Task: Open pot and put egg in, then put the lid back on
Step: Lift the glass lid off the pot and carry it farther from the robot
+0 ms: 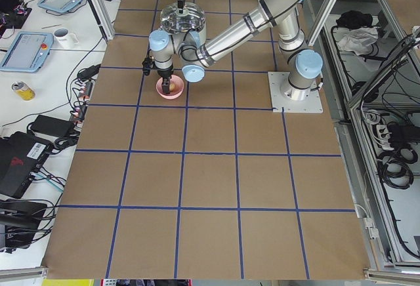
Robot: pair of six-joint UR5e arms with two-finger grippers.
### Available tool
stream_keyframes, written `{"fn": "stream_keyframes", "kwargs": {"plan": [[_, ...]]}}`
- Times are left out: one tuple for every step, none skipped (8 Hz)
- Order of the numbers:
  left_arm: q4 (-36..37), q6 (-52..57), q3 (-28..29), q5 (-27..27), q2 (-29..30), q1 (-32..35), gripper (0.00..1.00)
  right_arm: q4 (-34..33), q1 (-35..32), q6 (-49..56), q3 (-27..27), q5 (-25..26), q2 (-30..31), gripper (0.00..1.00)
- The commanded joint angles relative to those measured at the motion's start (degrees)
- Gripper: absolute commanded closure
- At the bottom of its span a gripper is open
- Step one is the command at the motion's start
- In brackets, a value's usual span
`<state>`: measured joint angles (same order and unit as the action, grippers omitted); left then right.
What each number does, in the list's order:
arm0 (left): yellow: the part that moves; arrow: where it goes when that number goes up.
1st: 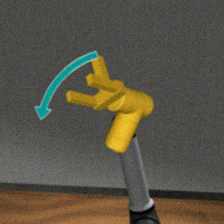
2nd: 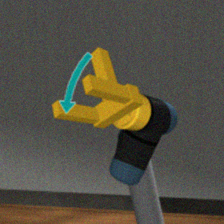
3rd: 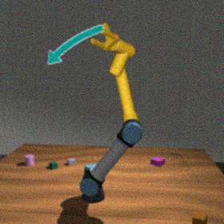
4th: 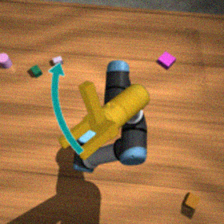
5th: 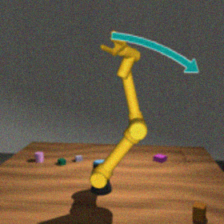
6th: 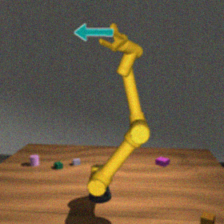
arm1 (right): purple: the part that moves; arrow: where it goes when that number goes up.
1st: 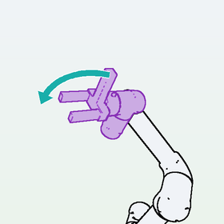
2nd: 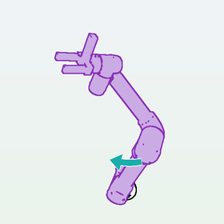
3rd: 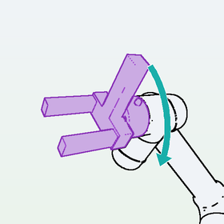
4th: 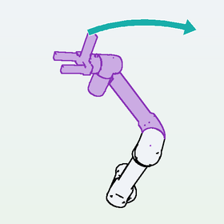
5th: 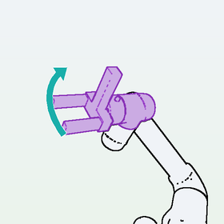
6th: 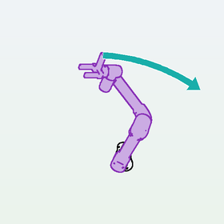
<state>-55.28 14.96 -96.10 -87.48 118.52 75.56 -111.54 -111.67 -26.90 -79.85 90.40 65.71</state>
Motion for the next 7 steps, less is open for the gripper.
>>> {"fn": "stream_keyframes", "kwargs": {"plan": [[-0.09,-2.48,-0.75,0.11,0.13,0.11,0.00,6.30,6.60,9.02,0.13,-3.19,5.54,1.00],[0.00,-2.48,-1.28,0.11,0.13,0.11,0.01,10.77,10.73,13.58,0.05,-3.91,9.49,1.00],[0.00,-2.48,-1.46,0.11,0.30,0.11,0.01,13.25,15.04,20.94,0.13,-4.18,11.88,1.00],[0.00,-2.48,-1.46,0.11,0.39,0.11,0.04,14.23,19.08,25.80,0.05,-4.36,12.60,1.00],[0.09,-2.48,-1.37,0.20,0.39,0.11,0.03,15.11,22.08,27.24,0.04,-5.05,12.95,1.00],[0.09,-2.30,-1.46,0.20,0.48,0.11,0.04,14.86,23.76,29.95,-0.04,-5.06,13.04,1.00],[0.17,-2.21,-1.28,0.20,1.52,0.11,0.07,14.68,23.96,30.24,-0.22,-5.06,13.04,1.00]]}}
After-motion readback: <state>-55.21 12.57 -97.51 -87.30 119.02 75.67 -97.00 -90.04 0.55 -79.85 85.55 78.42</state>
